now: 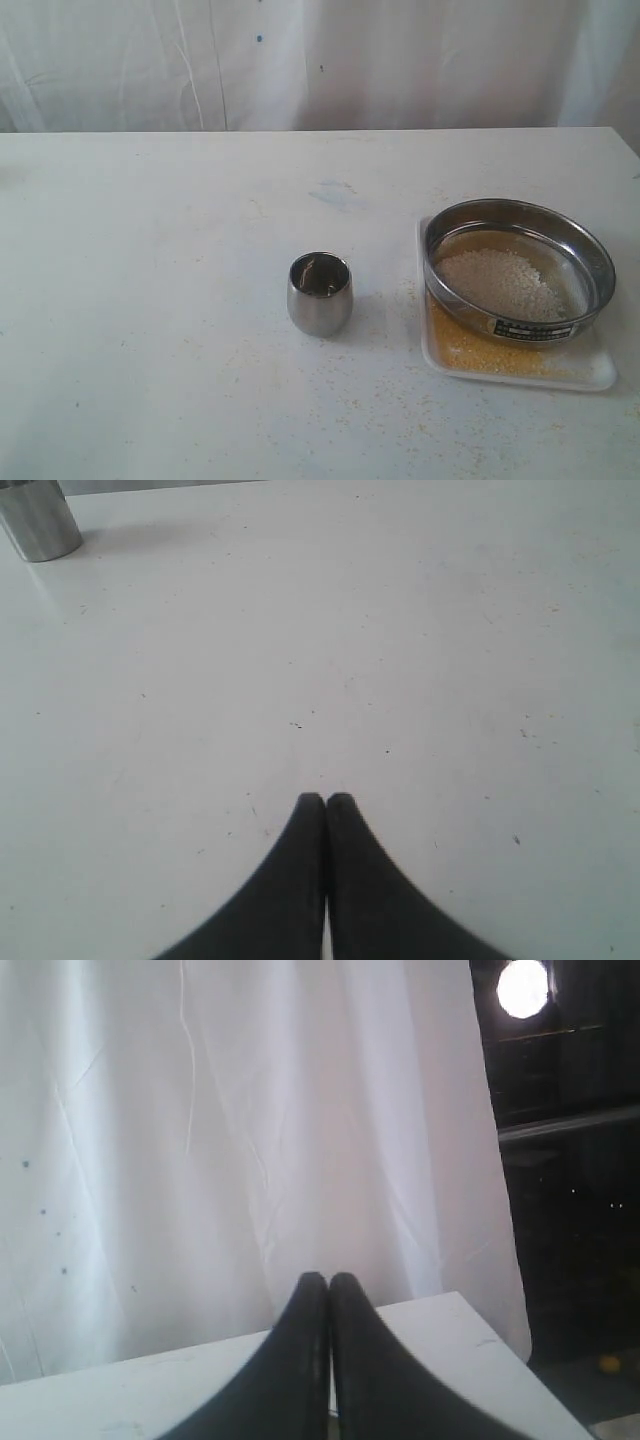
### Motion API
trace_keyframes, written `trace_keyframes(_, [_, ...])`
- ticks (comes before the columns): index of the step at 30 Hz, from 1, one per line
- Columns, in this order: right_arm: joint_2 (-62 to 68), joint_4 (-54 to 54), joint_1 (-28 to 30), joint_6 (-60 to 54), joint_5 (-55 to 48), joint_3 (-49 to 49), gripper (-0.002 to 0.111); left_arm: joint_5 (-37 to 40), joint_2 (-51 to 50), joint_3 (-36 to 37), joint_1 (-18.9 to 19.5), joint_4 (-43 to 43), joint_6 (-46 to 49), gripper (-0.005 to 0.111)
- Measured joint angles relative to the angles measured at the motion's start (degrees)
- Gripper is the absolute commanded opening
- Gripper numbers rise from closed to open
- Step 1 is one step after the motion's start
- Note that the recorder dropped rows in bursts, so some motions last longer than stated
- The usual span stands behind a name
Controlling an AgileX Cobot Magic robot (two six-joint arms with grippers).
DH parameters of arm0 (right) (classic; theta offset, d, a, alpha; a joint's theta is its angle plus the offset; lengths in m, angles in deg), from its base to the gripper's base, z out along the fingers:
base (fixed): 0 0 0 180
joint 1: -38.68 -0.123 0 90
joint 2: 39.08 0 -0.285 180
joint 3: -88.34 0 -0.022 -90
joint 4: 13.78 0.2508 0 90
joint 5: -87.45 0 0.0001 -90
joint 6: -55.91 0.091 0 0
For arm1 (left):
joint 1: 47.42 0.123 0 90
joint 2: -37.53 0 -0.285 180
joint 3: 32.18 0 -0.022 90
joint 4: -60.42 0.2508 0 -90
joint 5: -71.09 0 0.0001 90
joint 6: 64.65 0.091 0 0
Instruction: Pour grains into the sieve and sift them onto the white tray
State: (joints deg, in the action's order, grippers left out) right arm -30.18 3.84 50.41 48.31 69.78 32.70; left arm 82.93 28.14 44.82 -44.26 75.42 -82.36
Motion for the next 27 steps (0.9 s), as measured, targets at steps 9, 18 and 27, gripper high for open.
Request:
trace_keyframes(9, [-0.8, -0.1, 0.0, 0.0, -4.5, 0.0, 0.000, 0.0, 0.0, 0.0, 0.0, 0.0, 0.0, 0.000])
trace_keyframes(18, [-0.9, -20.4, 0.0, 0.1, 18.1, -16.4, 0.000, 0.0, 0.0, 0.0, 0.0, 0.0, 0.0, 0.000])
trace_keyframes(27, [-0.9, -22.3, 0.0, 3.3, 8.9, -21.2, 0.000, 0.0, 0.0, 0.0, 0.0, 0.0, 0.0, 0.000])
